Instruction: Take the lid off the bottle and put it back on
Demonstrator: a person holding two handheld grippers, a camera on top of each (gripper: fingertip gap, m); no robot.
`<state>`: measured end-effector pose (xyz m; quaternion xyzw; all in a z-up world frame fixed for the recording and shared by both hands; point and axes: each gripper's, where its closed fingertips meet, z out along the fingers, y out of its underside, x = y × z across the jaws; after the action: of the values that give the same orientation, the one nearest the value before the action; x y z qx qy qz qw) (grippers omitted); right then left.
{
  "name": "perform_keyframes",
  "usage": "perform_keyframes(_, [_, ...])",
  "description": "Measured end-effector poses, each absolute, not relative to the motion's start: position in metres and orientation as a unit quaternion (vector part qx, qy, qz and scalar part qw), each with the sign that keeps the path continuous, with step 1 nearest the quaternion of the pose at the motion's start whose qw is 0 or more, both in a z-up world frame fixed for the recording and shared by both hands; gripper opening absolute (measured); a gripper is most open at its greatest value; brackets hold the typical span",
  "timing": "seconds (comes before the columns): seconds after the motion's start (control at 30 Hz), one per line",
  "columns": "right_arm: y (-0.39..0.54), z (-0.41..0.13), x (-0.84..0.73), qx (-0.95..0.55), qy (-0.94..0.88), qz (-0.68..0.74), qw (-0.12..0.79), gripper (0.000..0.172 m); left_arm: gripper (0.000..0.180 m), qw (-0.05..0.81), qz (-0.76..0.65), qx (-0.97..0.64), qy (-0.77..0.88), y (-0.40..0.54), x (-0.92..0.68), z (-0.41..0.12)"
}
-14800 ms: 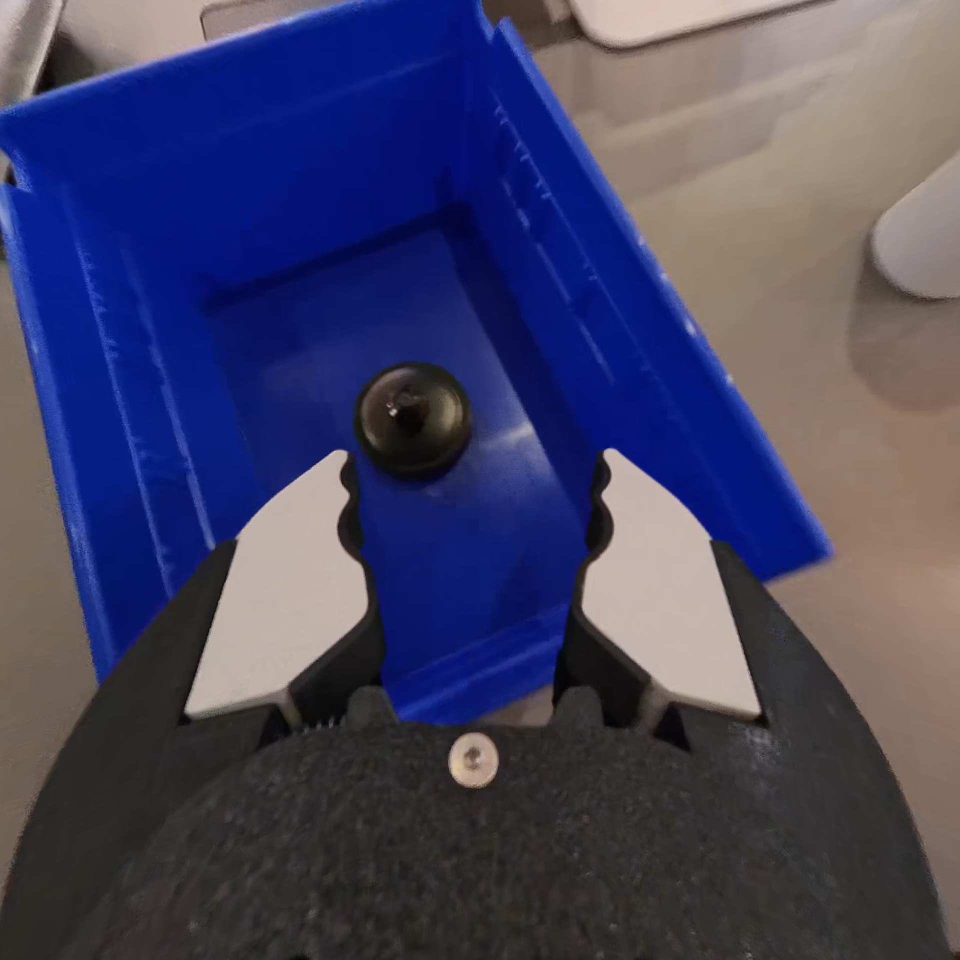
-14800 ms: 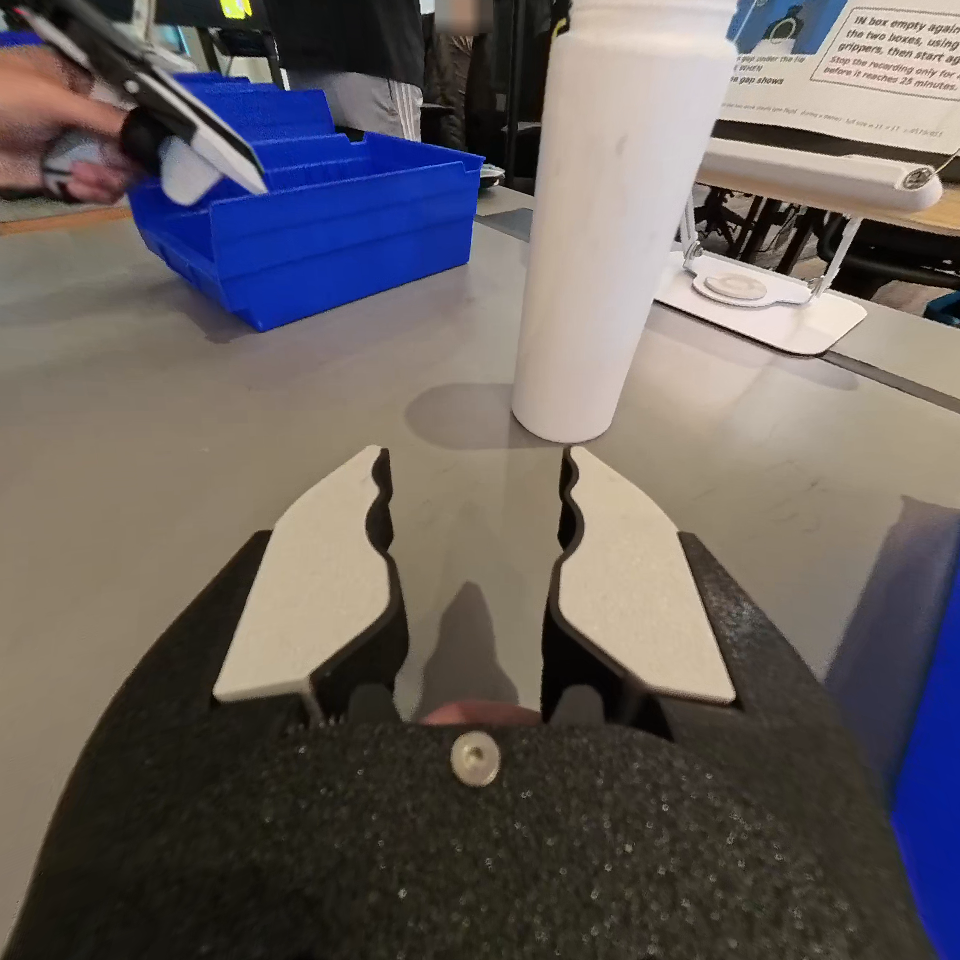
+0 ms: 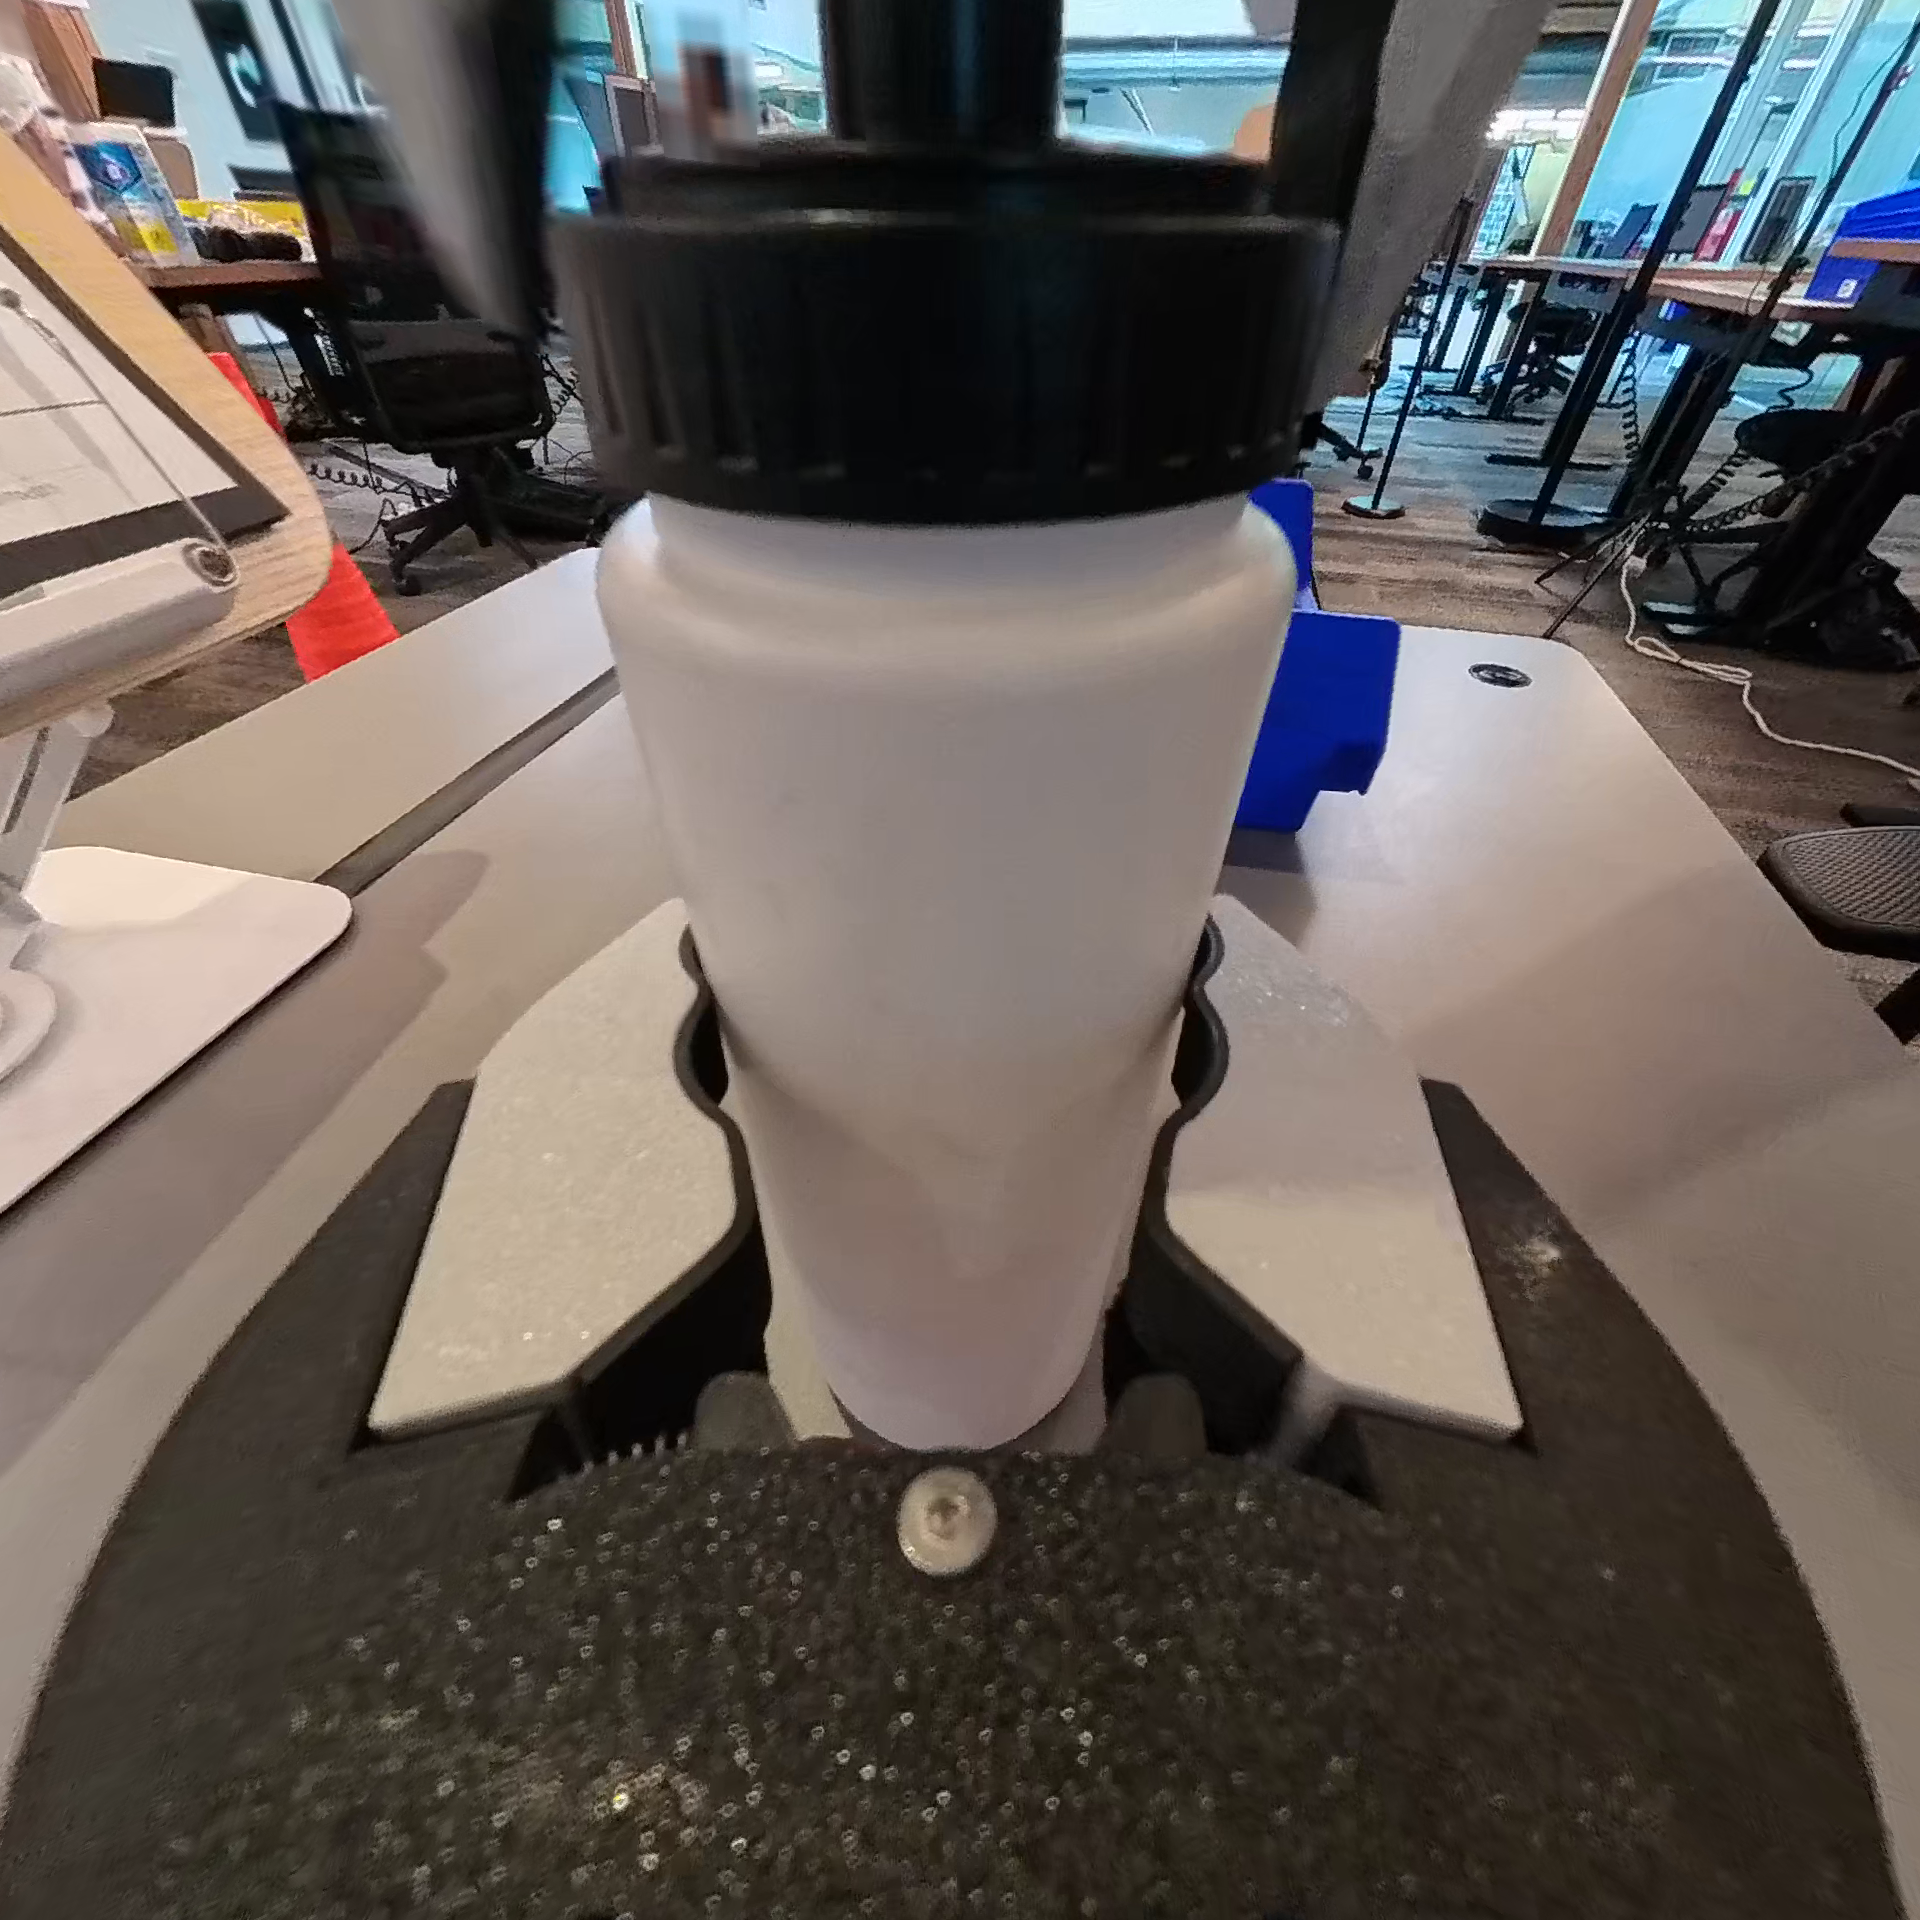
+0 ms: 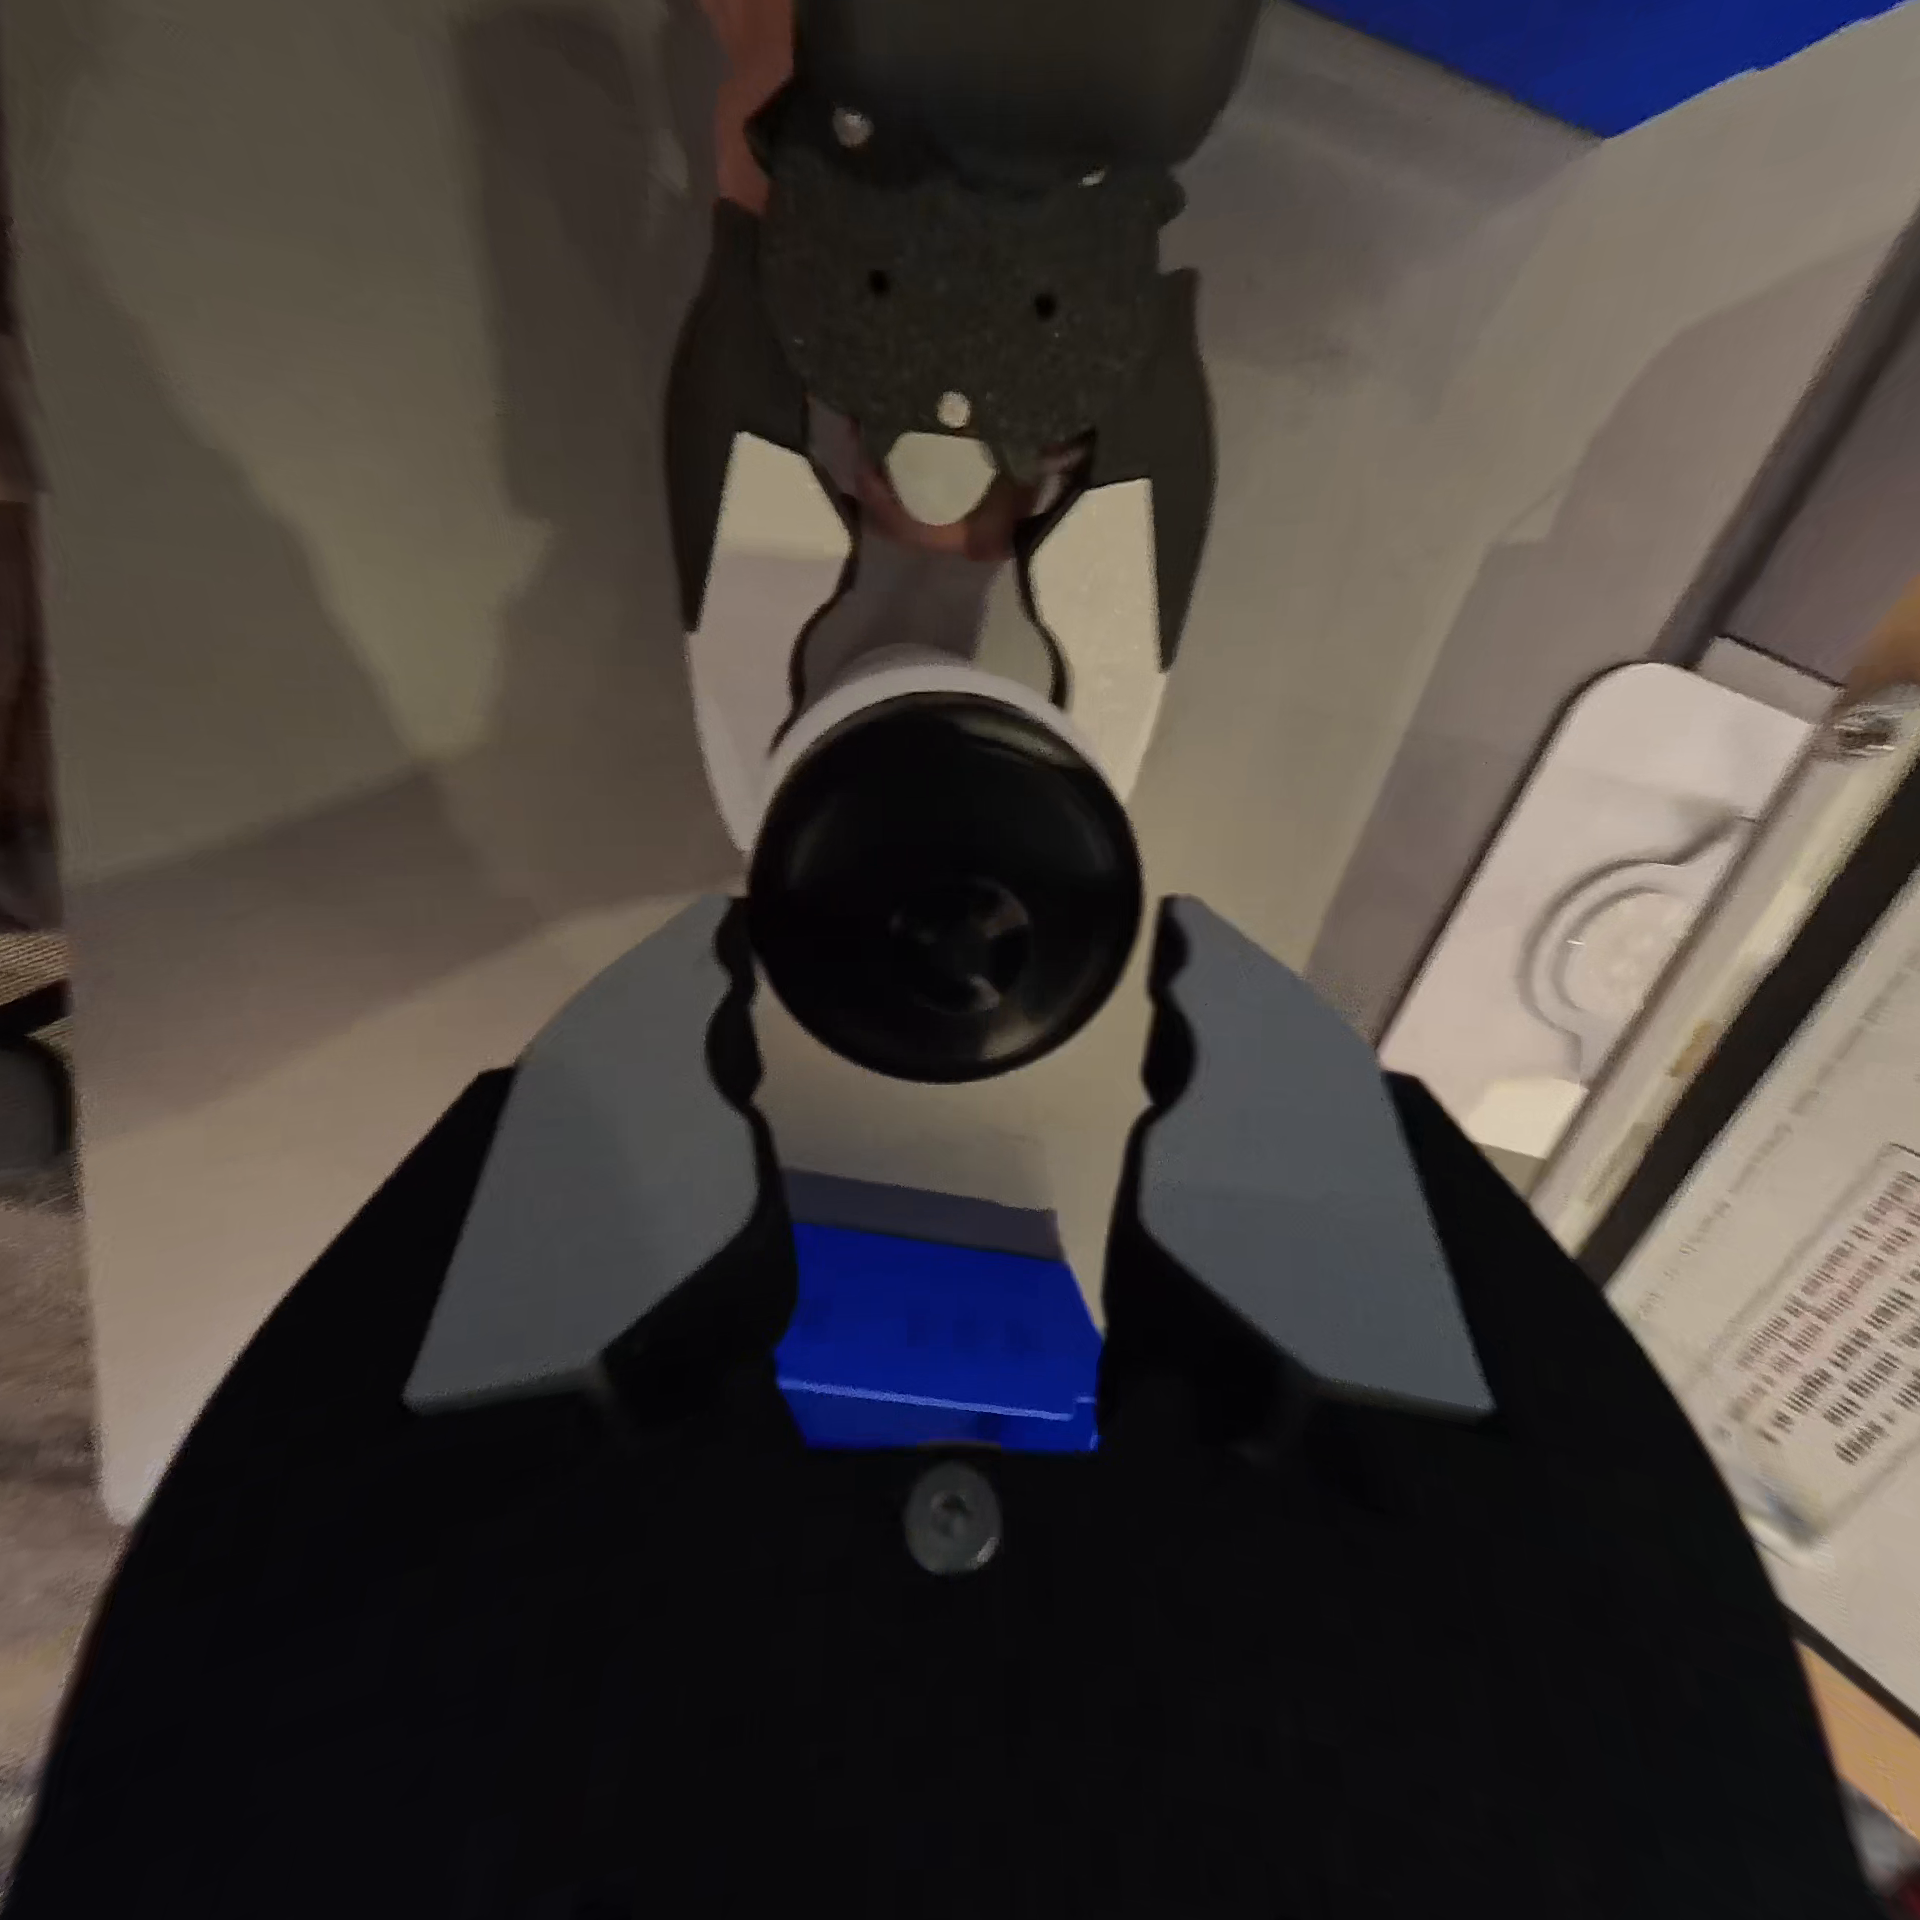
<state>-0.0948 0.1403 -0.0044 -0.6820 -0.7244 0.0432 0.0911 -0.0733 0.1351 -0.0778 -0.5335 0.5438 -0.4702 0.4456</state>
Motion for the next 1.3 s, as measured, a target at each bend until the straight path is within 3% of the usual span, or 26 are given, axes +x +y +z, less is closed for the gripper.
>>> perform_keyframes(0.47, [0.124,-0.003,-0.086,-0.855,-0.514,-0.05,0.053,0.07,0.085,0.458,-0.444,-0.533,0.556,0.129,-0.069,-0.078])
perform_keyframes(0.67, [0.134,-0.005,-0.088,-0.938,-0.345,-0.027,0.03,0.07,0.085,0.453,-0.456,-0.549,0.534,0.137,-0.069,-0.079])
perform_keyframes(0.77, [0.137,-0.005,-0.09,-0.937,-0.346,-0.028,0.035,0.071,0.084,0.453,-0.457,-0.551,0.531,0.138,-0.07,-0.078])
perform_keyframes(0.83, [0.141,-0.004,-0.09,-0.915,-0.394,-0.048,0.07,0.073,0.085,0.454,-0.454,-0.549,0.535,0.137,-0.07,-0.079])
perform_keyframes(0.93, [0.142,-0.001,-0.086,-0.843,-0.512,-0.096,0.135,0.103,0.085,0.454,-0.453,-0.545,0.54,0.134,-0.07,-0.079])
perform_keyframes(1.1, [0.121,0.005,-0.098,-0.721,-0.63,0.016,0.287,0.088,0.085,0.452,-0.462,-0.54,0.539,0.134,-0.071,-0.078])
perform_keyframes(1.3, [0.139,0.012,-0.085,-0.736,-0.486,0.242,0.405,0.091,0.085,0.451,-0.469,-0.533,0.54,0.133,-0.071,-0.078])
